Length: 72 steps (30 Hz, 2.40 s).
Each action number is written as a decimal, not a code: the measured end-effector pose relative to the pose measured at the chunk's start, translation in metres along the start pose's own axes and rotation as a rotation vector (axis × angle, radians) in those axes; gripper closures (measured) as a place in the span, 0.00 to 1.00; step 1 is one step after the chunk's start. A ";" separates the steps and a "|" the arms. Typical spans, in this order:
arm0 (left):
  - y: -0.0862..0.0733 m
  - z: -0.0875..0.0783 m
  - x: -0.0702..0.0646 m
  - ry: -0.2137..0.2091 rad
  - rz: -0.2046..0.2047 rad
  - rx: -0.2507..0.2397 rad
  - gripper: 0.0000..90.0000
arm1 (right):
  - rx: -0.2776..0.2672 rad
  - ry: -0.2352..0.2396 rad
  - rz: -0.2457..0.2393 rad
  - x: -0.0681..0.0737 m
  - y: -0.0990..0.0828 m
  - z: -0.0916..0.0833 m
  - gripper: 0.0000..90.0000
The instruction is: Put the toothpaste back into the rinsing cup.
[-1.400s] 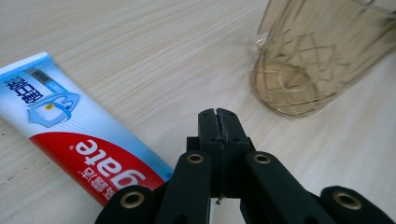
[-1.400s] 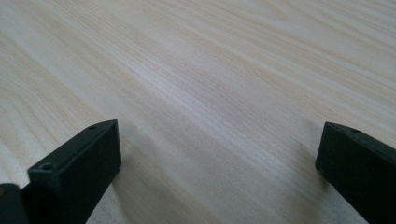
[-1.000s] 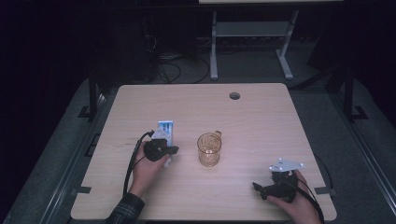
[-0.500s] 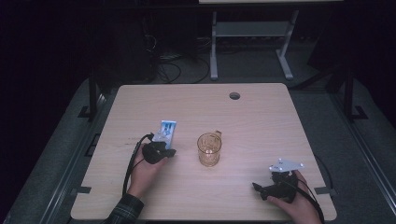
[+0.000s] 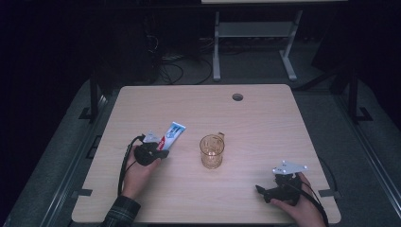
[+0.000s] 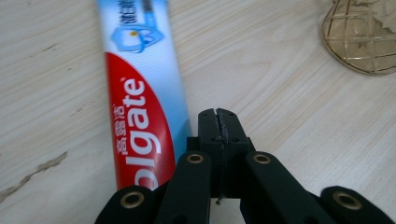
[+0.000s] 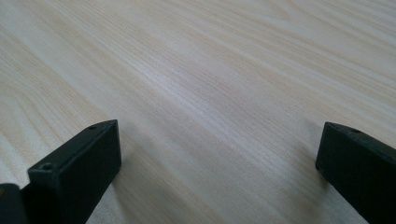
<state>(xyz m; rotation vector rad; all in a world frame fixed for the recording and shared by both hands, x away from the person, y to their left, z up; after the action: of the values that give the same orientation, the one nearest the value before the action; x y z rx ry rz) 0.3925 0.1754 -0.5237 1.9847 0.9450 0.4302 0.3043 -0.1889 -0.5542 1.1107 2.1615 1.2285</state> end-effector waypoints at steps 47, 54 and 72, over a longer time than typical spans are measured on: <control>0.040 -0.002 0.014 0.002 0.034 -0.004 0.53 | -0.001 0.003 0.002 0.001 0.000 0.000 0.00; 0.049 0.007 0.024 0.017 0.036 0.001 0.48 | -0.002 0.003 0.002 0.001 0.000 0.000 0.00; 0.060 0.047 0.035 0.011 0.027 0.047 0.43 | -0.001 0.004 0.002 0.001 0.000 0.000 0.00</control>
<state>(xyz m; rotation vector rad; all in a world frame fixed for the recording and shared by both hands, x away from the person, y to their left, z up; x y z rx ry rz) 0.4711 0.1553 -0.5025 2.0420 0.9434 0.4379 0.3037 -0.1882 -0.5541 1.1108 2.1623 1.2336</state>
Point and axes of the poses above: each handheld gripper's, and its own axes: z roughly forward along the jaws, y roughly out of its top, x roughly to its left, the point moved 10 cm from there along z, roughly forward along the jaws, and after that the axes turned 14 degrees about -x, right-handed, at the moved point
